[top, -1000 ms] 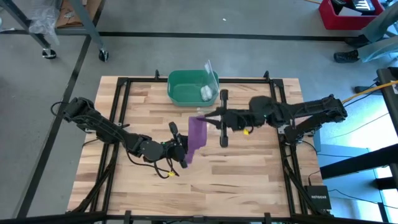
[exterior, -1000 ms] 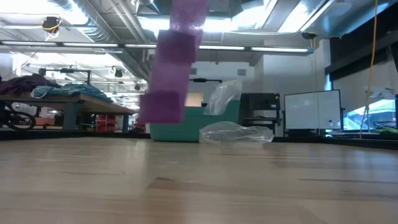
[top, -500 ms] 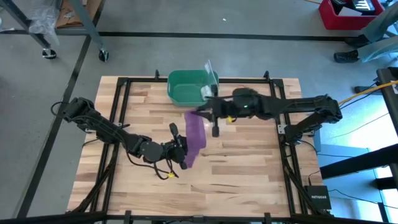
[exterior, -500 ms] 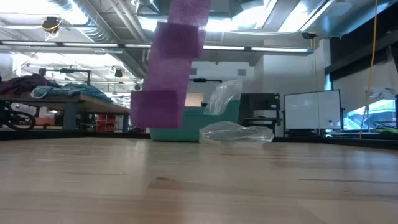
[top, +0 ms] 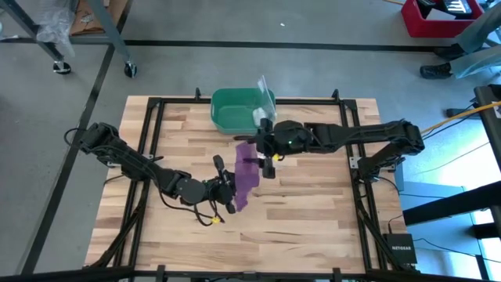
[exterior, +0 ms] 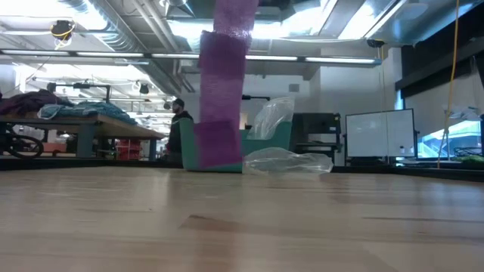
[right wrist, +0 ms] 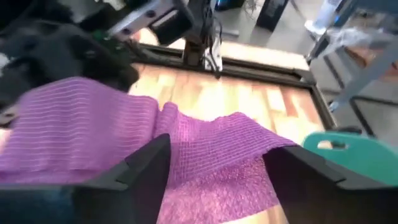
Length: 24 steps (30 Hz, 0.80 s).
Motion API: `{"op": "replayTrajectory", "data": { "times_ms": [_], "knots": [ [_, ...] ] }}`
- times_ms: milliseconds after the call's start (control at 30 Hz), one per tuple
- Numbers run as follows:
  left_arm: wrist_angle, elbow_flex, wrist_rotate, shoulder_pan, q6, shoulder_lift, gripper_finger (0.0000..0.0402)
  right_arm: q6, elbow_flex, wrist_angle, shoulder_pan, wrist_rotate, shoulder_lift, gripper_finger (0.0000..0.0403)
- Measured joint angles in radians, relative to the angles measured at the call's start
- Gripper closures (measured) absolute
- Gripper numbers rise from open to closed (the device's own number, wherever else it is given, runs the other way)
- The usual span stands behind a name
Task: Roll bandage
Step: Roll the violet bandage
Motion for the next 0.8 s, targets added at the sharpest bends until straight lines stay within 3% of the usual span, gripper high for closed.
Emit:
{"op": "replayTrajectory", "data": {
  "times_ms": [133,367,500,800],
  "knots": [
    [-0.059,0.000,0.000,0.021,-0.070,0.000,0.0387,0.017,0.000,-0.090,0.000,-0.055,-0.004,0.0137],
    [-0.133,0.000,0.052,0.051,-0.161,0.000,0.0394,0.015,0.000,-0.060,0.000,0.003,0.001,0.0138],
    [-0.186,0.000,0.054,0.066,-0.208,0.000,0.0393,0.053,0.005,-0.145,0.000,-0.049,-0.003,0.0139],
    [-0.210,0.000,0.053,0.077,-0.245,0.000,0.0392,0.120,0.112,-0.296,0.000,-0.059,-0.008,0.0139]
  ]
}}
